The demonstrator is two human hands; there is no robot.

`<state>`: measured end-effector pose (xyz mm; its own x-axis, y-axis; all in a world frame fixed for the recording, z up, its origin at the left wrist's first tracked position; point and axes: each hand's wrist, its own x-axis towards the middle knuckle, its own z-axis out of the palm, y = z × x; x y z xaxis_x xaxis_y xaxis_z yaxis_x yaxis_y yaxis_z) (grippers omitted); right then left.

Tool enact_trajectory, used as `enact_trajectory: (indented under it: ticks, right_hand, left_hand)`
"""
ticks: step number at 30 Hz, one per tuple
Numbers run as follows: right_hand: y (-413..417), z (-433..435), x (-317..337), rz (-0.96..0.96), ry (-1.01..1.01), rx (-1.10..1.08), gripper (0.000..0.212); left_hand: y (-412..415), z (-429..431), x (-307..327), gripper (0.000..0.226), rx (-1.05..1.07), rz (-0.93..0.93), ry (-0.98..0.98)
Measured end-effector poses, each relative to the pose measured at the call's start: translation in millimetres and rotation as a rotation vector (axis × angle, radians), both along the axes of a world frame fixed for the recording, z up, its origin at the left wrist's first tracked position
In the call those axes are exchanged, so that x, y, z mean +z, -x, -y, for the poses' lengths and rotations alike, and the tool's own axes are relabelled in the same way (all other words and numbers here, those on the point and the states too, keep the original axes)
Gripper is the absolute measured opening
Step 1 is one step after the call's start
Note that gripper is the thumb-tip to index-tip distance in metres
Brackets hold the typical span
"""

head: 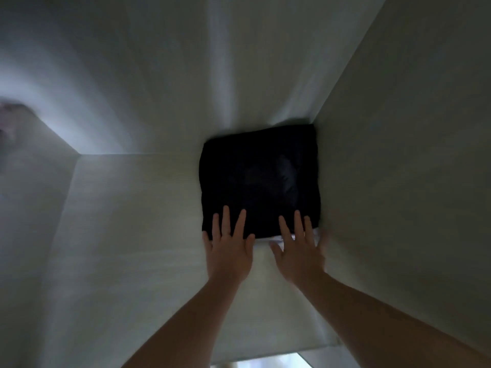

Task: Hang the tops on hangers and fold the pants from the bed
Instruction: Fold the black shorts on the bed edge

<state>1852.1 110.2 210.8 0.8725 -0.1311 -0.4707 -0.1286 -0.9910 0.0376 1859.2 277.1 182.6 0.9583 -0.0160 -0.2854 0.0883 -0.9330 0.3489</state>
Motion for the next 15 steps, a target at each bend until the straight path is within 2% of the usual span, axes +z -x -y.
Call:
enact_trajectory:
  ticks: [6,15]
  right_hand:
    - [70.1,-6.8,25.9,-0.120,-0.007,0.005,0.068]
    - [201.8,-12.4,71.4,-0.113,-0.116,0.150,0.065]
  left_hand:
    - [104.3,-14.1,9.1,0.064,0.008,-0.224,-0.074]
    - [266.5,17.9,53.9,0.062,0.206,-0.175,-0.063]
